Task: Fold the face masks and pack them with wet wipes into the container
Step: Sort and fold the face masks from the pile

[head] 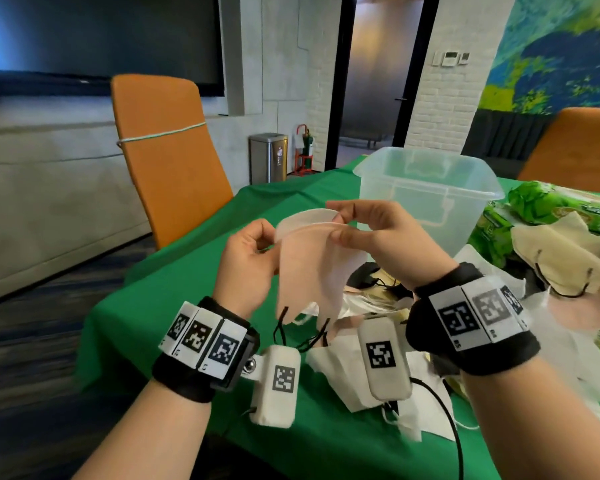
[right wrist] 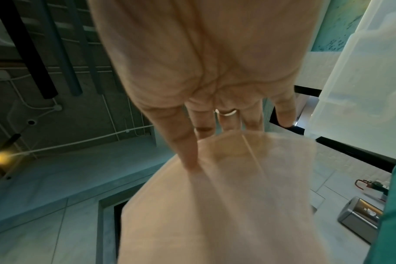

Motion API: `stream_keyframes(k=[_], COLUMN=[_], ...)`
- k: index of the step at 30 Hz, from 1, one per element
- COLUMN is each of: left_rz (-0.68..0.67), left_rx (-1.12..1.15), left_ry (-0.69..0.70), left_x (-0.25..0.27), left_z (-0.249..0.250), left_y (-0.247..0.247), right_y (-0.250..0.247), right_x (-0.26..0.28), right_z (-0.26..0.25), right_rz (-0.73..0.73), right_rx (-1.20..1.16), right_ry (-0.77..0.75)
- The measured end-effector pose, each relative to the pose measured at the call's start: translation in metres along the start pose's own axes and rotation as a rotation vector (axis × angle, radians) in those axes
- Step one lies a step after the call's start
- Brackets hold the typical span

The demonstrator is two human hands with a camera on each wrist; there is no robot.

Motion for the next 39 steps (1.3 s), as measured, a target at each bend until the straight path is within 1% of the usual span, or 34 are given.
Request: stream_keyframes(k=[2,4,7,11,16,19,22,25,27,29,32,35,39], left_rz=[-0.019,-0.027,0.019,0.082,0.102,0.090,0.103,0.027,-0.002,0.006,0.025,0.041,0.043], left_rx=[0.024,0.051,0.082,0.063,0.051,0.009,0.022,0.076,0.018,-0.062,-0.051,-0.042,-0.008], left_ry=[-0.021,-0.039,-0.060,-0.011,0.041,0.094,0.088,0.057,0.064,0.066,0.053,0.048,0.018], left_x=[0.000,-0.001,0.000,0.005,0.013,0.017,0.020,0.022,0.022,0.021,0.021,0.022,0.028], left_z=[0.000,0.000,0.002,0.014,0.025,0.029,0.031,0.035,0.039,0.036,0.034,0.033,0.029], left_y=[0.001,0.001,0.000,-0.005,-0.015,-0.022,-0.031,-0.030,-0.030,-0.035,-0.041,-0.043,-0.037], right_y=[-0.003,-0.006,-0.007,-0.003,0.009,0.017,0.021,0.026,0.031,0.038,0.046,0.045,0.038], right_x=[-0.006,-0.013,-0.020,-0.027,-0.032,-0.033,-0.032,-0.028,-0.026,-0.024,-0.019,-0.013,-0.002], right_z=[0.003,0.005,0.004,-0.001,-0.012,-0.018,-0.024,-0.030,-0.032,-0.034,-0.035,-0.033,-0.026], right_rz=[0.053,0.071,0.080,0.100,0.074,0.083,0.102,0.110,0.109,0.092,0.023,-0.022,0.051], right_rx=[-0.007,0.004,0.019,0.040,0.020,0.048,0.061,0.063,0.041,0.001,-0.078,-0.021,0.139], right_ry=[0.026,0.028,0.008,0.007,-0.010,-0.023,-0.016,-0.012,-0.010,-0.022,-0.045,-0.040,0.000])
Point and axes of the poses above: each hand's wrist, its own x-axis away from the middle knuckle, its own y-axis out of the palm, z = x × y, the point moved 6 cm from there along -x, towards the middle knuckle, and after that the axes turned 15 degrees about x, right-handed, at the moved point
